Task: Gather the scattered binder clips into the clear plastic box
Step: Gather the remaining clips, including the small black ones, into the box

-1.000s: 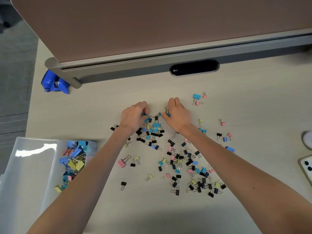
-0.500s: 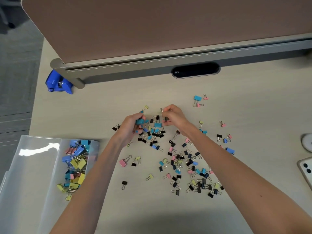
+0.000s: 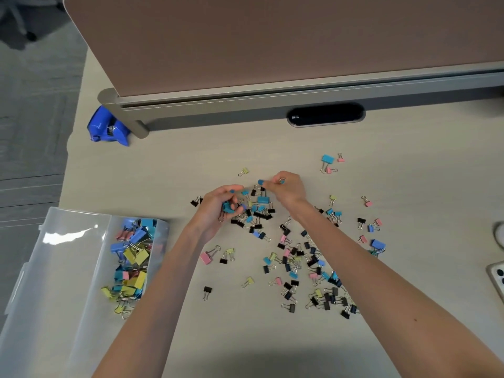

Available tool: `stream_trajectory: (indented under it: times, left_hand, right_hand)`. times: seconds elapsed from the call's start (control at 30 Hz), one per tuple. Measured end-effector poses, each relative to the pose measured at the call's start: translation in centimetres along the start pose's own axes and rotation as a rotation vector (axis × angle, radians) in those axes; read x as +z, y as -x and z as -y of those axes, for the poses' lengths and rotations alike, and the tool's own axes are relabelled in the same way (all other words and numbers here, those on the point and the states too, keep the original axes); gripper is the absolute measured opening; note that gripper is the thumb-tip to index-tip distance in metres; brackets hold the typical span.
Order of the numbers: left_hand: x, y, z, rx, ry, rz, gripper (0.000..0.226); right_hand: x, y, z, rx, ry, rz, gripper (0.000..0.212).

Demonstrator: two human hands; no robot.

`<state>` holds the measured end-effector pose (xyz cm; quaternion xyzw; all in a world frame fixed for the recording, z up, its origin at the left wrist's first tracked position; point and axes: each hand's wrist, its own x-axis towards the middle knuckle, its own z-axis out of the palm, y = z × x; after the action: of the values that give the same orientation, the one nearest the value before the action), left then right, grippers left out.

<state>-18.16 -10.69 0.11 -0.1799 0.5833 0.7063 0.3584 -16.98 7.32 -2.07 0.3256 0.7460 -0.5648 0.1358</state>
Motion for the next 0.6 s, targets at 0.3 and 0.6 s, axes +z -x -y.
stream_trajectory:
  times: [0.3, 0.6]
  left_hand:
    - [0.0, -0.4, 1.1, 0.06, -0.426, -0.185, 0.026]
    - [4.6, -2.7, 1.7, 0.338, -1.278, -0.401, 0.021]
  right_hand:
    - [1.4, -0.1, -0.3, -0.022, 0.307, -0.147, 0.054]
    - [-1.3, -0.3, -1.3, -0.005, 0.18, -0.172, 0.057]
